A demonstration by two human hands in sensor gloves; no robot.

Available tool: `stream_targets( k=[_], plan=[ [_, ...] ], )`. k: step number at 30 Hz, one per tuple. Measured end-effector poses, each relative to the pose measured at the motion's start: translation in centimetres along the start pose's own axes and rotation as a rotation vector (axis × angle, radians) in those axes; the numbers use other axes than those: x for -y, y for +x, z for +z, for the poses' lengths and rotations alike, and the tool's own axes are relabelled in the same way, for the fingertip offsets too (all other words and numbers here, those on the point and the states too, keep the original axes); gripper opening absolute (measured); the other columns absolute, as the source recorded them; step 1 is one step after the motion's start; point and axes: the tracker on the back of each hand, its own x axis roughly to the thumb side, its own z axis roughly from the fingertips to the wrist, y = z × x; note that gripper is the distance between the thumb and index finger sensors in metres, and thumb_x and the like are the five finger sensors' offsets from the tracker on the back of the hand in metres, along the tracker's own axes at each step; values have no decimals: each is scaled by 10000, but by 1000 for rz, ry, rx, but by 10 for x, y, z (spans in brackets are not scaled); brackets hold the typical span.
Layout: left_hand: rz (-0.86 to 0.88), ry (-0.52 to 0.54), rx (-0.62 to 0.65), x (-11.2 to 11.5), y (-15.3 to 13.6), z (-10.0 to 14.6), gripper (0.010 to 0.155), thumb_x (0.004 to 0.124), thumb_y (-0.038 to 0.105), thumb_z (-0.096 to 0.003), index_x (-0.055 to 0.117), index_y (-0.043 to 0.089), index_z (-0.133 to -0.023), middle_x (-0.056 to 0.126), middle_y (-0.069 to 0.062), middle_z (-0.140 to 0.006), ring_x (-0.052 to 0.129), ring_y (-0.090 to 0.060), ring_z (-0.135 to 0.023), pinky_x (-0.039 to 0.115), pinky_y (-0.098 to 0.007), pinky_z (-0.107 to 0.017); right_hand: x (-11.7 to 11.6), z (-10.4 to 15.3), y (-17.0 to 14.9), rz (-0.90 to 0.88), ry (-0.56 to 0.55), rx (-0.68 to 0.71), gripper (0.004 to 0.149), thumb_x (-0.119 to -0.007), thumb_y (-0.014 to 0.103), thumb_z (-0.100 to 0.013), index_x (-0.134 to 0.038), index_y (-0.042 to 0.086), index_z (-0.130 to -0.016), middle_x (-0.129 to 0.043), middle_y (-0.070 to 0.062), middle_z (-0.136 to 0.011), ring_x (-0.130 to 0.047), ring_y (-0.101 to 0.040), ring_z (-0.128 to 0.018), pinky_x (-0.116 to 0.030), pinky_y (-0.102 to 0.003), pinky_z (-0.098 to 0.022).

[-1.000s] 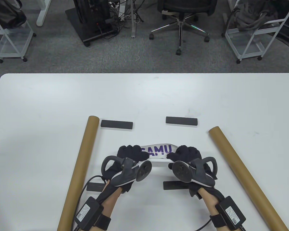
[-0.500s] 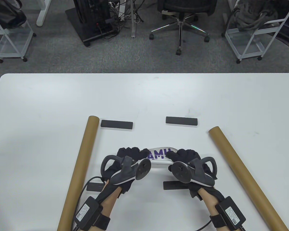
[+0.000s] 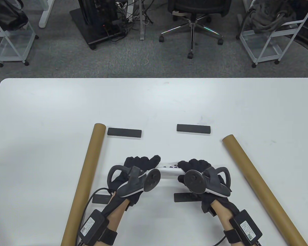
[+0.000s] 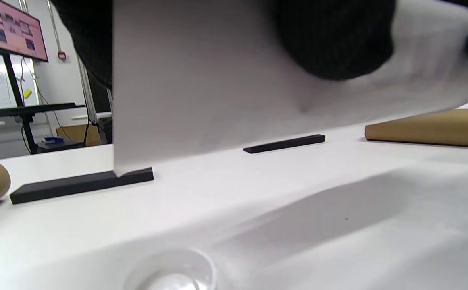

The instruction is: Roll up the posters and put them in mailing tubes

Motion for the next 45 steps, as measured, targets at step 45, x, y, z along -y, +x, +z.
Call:
stream_targets(
  k=[45],
  plan=[
    [44, 1, -7, 4, -5, -2, 503, 758, 508, -459, 766, 412, -953, 921, 104, -764, 958, -176, -634, 732, -536, -774, 1, -1, -4, -42, -29, 6, 556, -711, 403, -446, -647, 182, -951, -838, -16, -712, -894, -285, -539, -705, -633, -644]
  ],
)
